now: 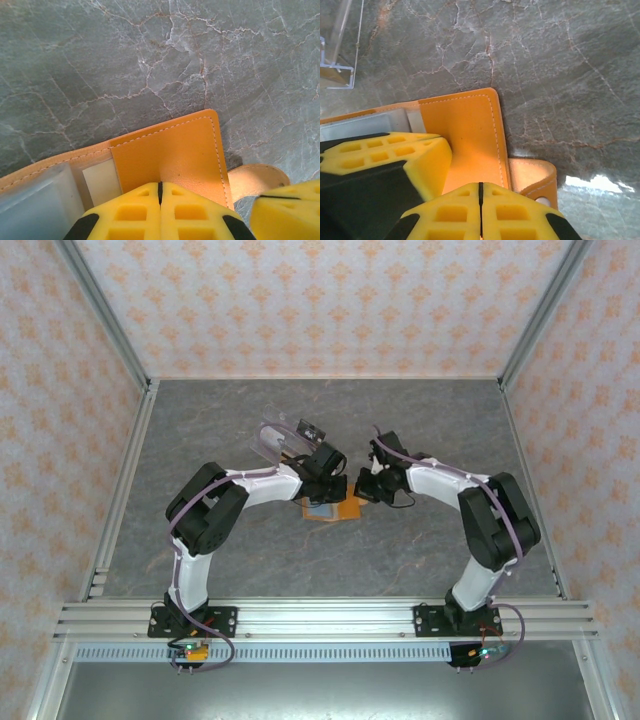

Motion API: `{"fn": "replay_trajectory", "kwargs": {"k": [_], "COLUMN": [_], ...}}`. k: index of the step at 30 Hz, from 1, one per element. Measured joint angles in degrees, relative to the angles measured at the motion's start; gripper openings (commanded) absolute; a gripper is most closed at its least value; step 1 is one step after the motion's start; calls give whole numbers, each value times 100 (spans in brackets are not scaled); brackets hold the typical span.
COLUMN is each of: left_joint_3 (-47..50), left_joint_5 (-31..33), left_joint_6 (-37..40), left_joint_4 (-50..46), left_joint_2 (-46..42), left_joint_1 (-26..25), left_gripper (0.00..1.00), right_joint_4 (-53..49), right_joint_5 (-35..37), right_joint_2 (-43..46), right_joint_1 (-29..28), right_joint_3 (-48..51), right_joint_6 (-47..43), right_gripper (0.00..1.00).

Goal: Take the credit cards out of the card holder

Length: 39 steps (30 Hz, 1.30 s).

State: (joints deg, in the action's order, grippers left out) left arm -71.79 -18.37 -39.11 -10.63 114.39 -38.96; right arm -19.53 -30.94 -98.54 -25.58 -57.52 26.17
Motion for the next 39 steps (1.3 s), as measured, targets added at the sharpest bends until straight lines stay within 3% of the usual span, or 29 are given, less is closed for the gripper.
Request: {"fn": "replay_trajectory", "kwargs": {"k": [5, 16, 25, 39], "left_joint_3": [2, 321, 636, 638], "left_joint_5": [4, 262, 352, 343], "left_joint_6": [-26, -350, -452, -455], "left_joint_4": [-33, -739, -1294, -1320], "left_joint_2": [-79, -1224, -1276, -1182], "left_joint_1": [0, 236, 385, 387], "left_gripper": [5, 44, 48, 49], "right_joint_4": [85, 105, 98, 50], "right_joint_5": [-20, 26, 59, 98], "right_joint_2": [-271, -343, -343, -358], "right_joint_1": [-13, -15, -37, -50], "right_joint_3": [0, -2, -7, -46], "right_joint_6": [-15, -87, -133, -181], "right_gripper": [7, 7, 7, 7]}}
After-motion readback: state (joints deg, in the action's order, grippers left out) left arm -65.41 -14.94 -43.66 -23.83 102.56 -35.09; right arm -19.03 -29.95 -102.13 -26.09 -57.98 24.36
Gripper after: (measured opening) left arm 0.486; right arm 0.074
